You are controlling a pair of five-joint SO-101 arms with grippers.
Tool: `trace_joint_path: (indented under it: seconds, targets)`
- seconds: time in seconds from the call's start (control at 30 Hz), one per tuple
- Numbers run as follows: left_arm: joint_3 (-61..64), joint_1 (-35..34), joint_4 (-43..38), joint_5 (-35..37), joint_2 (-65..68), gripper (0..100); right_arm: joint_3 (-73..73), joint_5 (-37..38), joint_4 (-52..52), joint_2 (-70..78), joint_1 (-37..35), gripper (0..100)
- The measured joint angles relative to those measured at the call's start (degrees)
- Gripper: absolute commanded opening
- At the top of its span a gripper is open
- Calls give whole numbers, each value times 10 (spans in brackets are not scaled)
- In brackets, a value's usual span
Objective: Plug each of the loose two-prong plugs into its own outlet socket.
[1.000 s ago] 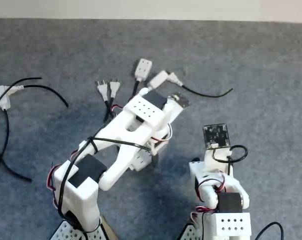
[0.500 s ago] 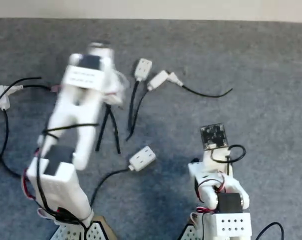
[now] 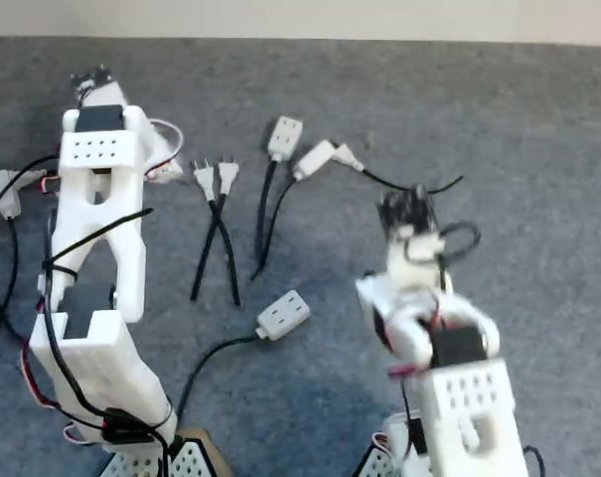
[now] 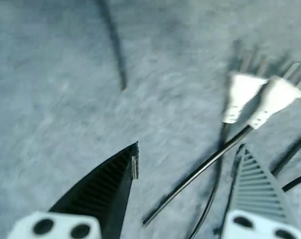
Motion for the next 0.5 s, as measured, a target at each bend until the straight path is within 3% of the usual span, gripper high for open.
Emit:
trace_joint_path:
  seconds: [0.2,0.43,0.5]
  targets:
    - [-35,65,-62,-36,113,306,45,-13,-35,7,3,293]
    - [-193,80,-56,-46,255,299,207,37,-35,-159,53,293]
    - [-243,80,-40,-54,295,243,254,42,-35,-207,52,293]
